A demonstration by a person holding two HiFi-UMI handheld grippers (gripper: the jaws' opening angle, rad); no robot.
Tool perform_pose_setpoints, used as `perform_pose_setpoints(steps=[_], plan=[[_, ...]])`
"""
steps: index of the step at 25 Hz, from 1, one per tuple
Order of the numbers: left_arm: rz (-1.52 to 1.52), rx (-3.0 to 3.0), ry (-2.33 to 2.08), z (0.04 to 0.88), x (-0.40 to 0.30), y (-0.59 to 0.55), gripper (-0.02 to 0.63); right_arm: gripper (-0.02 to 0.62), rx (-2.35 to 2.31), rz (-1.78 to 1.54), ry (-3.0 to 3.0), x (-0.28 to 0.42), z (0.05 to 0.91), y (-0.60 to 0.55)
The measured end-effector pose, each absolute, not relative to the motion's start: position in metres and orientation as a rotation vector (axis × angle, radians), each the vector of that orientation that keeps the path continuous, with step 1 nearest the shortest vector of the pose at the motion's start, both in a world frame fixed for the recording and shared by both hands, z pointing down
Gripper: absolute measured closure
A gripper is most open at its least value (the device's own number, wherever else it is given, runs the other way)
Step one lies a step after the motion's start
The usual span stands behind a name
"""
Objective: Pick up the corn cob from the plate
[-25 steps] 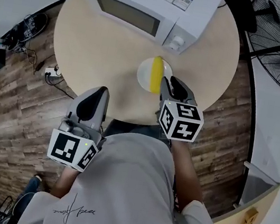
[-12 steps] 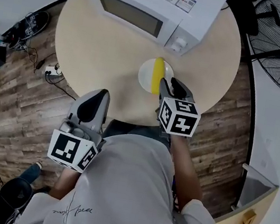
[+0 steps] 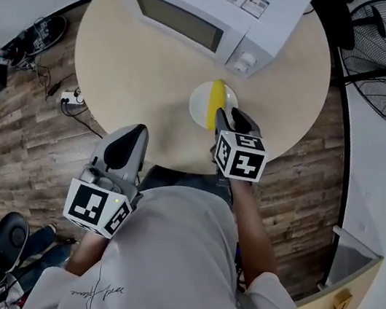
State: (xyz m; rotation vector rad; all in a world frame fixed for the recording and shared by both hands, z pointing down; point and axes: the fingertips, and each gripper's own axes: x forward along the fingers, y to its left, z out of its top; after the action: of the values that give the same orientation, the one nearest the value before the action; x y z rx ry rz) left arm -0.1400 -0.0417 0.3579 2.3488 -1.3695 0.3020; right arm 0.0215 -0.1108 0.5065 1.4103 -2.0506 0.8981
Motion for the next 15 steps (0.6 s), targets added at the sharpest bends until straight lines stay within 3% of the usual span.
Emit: perform_pose_setpoints(steps=[15], plan=[[0.315,2.315,-1.392,0.364,-0.153,-0.039,0.614,0.407,1.364,0.964,-1.967,0.013,0.549,-0.114]])
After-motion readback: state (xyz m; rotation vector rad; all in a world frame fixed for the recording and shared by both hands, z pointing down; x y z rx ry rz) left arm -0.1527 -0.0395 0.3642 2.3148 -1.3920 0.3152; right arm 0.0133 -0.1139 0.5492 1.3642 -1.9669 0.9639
